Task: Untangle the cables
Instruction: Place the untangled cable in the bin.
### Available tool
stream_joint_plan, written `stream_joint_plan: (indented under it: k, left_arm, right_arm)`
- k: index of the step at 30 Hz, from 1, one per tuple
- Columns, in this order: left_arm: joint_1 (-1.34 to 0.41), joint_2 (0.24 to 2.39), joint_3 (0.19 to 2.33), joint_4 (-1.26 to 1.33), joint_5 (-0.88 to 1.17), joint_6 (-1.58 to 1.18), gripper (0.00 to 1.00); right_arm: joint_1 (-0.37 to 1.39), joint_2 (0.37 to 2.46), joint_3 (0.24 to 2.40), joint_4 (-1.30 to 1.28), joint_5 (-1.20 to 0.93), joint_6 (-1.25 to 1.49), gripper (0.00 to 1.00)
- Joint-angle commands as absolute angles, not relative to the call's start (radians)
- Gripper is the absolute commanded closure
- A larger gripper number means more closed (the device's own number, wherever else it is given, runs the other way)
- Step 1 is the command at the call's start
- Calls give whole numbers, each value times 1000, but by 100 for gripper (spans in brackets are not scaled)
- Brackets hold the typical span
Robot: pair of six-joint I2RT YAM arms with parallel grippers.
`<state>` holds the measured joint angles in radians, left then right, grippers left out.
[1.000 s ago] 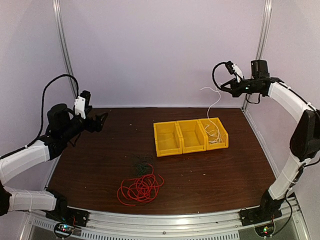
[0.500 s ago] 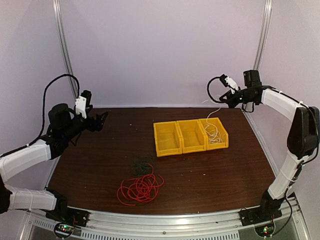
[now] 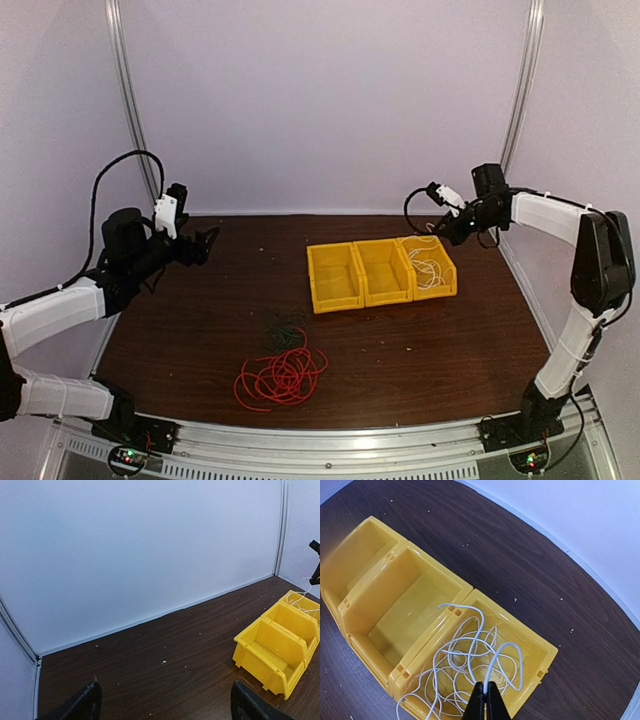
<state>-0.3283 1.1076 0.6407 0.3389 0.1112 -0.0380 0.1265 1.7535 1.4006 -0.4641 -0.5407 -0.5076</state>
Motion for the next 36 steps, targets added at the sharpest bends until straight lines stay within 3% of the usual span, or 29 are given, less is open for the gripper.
stream_joint_plan:
  k: [1,26,36]
  left_arm:
    - [-325,1106,655,373,124,-36,10]
    - [-325,1104,658,365,146,-46,10]
    - [-325,1105,658,369,175,-47,10]
  right_arm:
    - [162,1798,1383,-506,-517,-523,100]
    - [202,1983,1422,-555,-328,-433,100]
    - [263,1959,1442,-579,-167,-414,99]
